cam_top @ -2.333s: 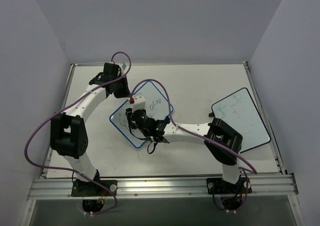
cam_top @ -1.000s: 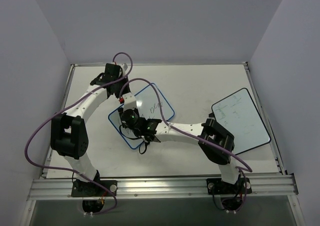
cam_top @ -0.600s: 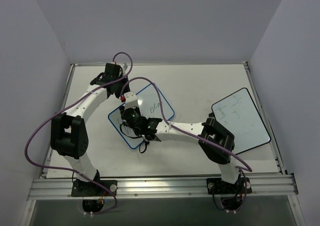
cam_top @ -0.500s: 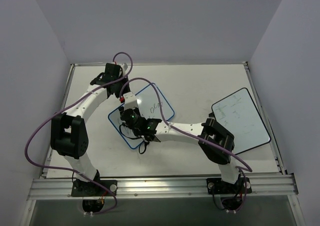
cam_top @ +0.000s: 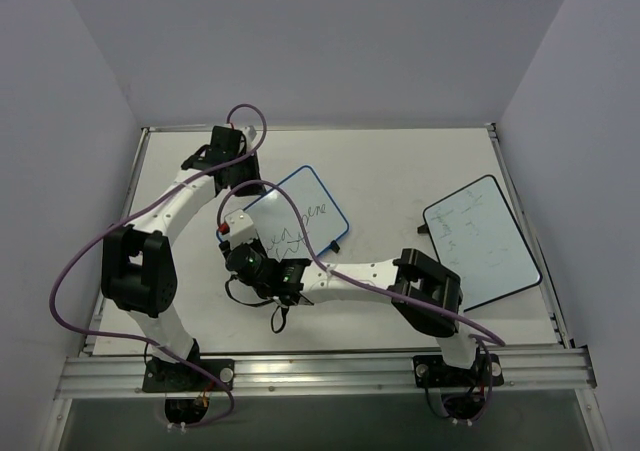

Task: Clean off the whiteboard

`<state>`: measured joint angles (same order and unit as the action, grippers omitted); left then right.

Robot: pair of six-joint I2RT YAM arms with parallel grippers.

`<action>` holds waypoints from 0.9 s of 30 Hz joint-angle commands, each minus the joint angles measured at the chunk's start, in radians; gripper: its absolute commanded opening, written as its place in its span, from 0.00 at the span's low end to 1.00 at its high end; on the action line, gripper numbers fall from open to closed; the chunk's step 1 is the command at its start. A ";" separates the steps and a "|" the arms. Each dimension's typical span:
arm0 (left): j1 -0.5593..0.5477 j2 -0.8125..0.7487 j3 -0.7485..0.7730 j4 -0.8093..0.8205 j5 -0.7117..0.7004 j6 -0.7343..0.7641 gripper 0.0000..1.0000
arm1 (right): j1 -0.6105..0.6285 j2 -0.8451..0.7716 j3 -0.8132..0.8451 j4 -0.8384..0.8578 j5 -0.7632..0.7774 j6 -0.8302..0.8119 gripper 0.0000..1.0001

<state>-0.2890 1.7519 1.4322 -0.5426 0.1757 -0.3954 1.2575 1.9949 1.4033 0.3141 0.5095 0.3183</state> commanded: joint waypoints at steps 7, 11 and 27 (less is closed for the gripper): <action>-0.021 -0.023 0.002 -0.014 0.019 0.010 0.02 | -0.043 0.004 -0.050 -0.001 0.034 0.002 0.00; -0.021 -0.023 0.004 -0.017 0.019 0.012 0.02 | -0.076 -0.008 -0.078 -0.001 0.038 0.011 0.00; -0.021 -0.028 0.002 -0.020 0.016 0.017 0.02 | -0.159 -0.035 -0.109 -0.043 0.101 0.036 0.00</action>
<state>-0.2939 1.7519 1.4322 -0.5407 0.1646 -0.3882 1.1374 1.9533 1.3060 0.3637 0.5346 0.3576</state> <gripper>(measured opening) 0.031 0.326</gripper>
